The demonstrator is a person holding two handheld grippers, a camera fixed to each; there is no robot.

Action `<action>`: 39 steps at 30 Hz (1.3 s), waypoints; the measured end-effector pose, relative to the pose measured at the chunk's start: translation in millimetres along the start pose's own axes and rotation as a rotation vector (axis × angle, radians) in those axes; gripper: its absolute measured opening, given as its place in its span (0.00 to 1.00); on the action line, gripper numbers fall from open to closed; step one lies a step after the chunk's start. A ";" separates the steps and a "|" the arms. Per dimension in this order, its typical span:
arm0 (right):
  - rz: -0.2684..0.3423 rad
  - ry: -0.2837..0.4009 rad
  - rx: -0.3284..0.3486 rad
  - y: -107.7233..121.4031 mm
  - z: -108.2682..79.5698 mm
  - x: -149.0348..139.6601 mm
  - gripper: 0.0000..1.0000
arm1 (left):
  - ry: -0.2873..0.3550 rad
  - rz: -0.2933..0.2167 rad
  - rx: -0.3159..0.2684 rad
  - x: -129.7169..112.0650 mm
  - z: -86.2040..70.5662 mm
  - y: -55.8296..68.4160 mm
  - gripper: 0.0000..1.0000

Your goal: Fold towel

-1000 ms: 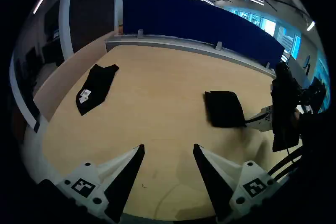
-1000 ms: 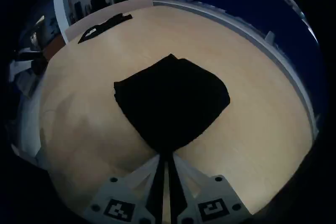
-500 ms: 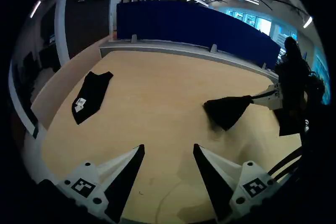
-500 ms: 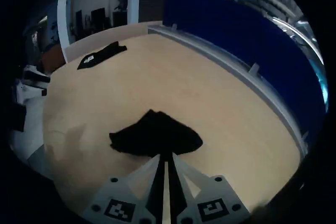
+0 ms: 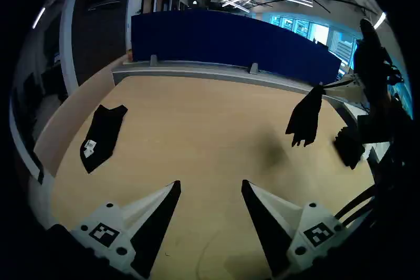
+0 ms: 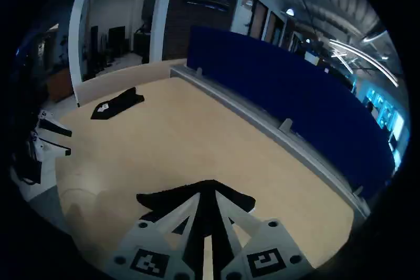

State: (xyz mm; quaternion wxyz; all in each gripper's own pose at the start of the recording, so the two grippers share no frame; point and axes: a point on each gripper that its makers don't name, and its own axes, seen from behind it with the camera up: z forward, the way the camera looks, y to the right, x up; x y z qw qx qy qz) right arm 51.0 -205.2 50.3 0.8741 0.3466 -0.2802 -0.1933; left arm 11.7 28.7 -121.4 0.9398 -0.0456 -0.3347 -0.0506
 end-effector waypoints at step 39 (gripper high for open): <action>0.102 -0.059 -0.213 217.8 -117.4 -78.8 0.05 | -0.017 0.032 0.001 17.2 10.3 26.4 0.85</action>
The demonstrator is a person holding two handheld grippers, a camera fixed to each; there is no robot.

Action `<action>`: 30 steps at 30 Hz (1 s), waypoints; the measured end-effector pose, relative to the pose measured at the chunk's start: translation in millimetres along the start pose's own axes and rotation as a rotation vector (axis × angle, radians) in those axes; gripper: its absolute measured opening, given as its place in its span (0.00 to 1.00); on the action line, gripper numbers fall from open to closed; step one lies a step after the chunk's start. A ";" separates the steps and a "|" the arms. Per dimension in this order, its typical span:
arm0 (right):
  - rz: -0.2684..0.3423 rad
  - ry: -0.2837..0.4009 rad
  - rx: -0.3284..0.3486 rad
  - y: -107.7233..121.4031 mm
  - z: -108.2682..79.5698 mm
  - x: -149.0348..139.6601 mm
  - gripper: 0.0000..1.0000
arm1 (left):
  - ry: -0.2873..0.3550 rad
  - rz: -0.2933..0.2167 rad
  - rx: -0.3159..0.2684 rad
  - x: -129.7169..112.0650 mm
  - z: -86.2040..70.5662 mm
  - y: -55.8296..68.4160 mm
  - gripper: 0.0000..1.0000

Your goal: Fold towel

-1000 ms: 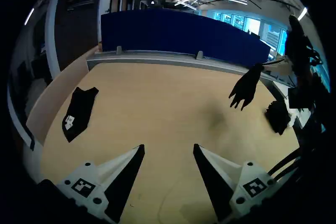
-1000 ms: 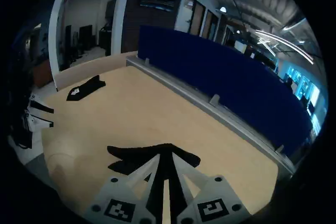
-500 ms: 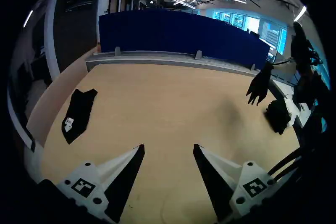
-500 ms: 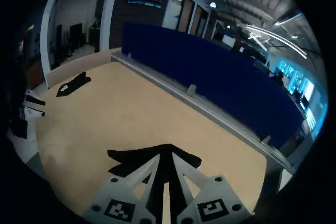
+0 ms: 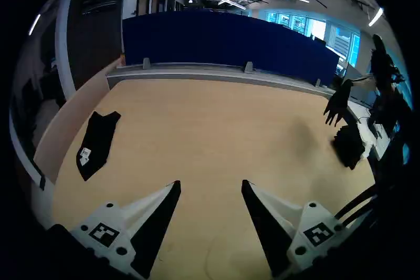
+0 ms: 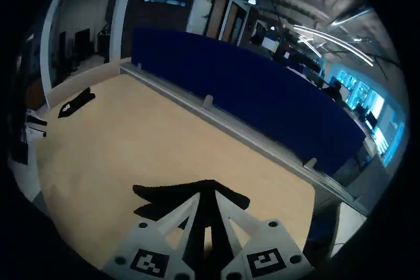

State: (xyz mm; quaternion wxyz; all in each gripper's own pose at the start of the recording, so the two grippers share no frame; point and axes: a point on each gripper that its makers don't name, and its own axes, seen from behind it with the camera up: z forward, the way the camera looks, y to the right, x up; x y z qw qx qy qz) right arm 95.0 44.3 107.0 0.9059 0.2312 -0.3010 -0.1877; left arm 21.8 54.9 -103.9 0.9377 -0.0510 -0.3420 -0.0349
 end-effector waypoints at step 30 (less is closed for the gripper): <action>0.069 -0.071 -0.072 88.5 -10.8 -70.4 0.05 | -0.017 0.047 0.001 10.5 6.4 26.4 0.86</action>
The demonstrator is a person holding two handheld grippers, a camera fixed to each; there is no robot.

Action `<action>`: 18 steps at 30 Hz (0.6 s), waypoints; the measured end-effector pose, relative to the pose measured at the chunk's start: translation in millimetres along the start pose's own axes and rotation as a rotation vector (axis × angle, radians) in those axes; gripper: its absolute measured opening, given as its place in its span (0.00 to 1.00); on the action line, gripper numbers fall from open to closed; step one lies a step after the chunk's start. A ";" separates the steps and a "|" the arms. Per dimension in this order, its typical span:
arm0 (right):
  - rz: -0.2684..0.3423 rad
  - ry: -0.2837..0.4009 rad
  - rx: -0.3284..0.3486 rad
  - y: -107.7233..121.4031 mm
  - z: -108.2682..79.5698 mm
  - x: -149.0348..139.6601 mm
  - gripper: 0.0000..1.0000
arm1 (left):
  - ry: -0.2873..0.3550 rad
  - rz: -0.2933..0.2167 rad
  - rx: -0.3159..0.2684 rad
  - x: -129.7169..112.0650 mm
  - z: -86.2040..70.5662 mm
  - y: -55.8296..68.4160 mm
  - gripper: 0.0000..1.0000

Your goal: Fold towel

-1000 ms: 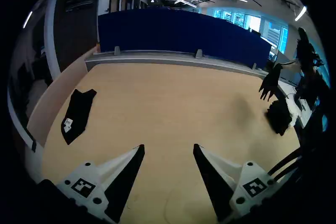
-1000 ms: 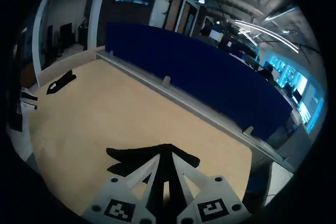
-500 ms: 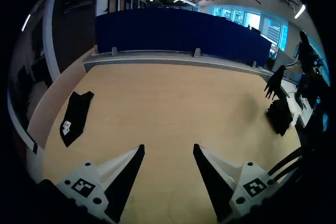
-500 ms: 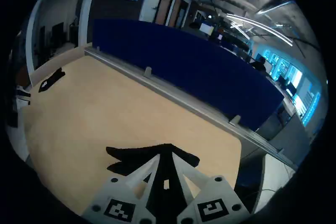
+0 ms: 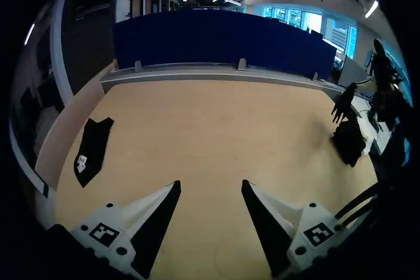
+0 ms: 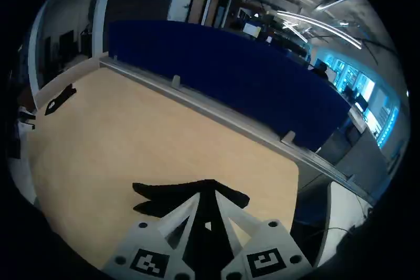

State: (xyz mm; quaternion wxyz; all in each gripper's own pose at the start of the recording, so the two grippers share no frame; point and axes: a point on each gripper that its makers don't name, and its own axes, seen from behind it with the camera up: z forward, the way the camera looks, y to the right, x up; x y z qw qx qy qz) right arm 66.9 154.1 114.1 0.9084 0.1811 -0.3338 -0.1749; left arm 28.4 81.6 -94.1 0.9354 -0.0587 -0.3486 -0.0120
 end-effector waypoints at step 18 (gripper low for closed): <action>0.026 -0.054 -0.028 13.0 -36.2 -57.1 0.05 | 0.004 0.028 -0.029 3.5 -1.9 15.8 0.86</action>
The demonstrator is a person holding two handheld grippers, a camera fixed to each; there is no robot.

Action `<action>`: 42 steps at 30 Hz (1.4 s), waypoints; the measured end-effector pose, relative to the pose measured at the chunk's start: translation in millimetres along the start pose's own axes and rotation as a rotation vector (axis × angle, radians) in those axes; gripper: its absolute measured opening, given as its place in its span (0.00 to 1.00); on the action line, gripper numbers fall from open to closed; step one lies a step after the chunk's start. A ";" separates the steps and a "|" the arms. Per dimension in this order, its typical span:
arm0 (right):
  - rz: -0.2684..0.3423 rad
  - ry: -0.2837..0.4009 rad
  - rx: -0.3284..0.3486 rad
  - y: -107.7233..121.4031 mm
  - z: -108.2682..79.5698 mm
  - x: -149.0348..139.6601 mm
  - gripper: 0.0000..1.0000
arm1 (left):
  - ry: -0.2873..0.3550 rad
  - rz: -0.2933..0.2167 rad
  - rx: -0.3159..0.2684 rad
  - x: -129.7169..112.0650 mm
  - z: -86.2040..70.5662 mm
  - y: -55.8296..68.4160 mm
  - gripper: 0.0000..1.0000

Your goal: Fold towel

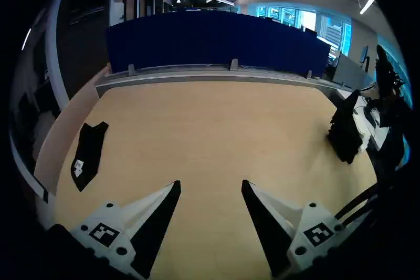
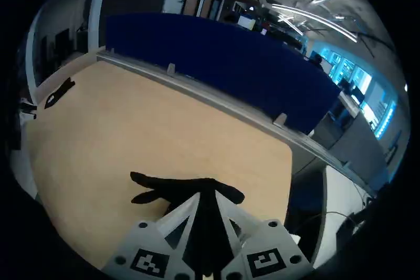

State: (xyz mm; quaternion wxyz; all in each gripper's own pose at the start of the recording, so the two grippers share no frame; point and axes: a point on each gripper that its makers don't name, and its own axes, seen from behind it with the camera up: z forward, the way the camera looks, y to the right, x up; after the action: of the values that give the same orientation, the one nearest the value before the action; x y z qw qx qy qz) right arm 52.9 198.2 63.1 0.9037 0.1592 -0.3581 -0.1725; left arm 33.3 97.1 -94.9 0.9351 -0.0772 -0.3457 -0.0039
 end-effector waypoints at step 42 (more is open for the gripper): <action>0.235 -0.247 -0.115 0.9 -11.3 -207.6 0.05 | -0.003 0.036 -0.006 1.4 -4.7 4.4 0.86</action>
State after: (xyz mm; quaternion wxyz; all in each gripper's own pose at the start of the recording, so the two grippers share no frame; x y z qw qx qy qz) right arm -81.0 289.2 -67.3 0.8744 0.0420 -0.4721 -0.1039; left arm 37.7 100.8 -98.1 0.9344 -0.0865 -0.3454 0.0121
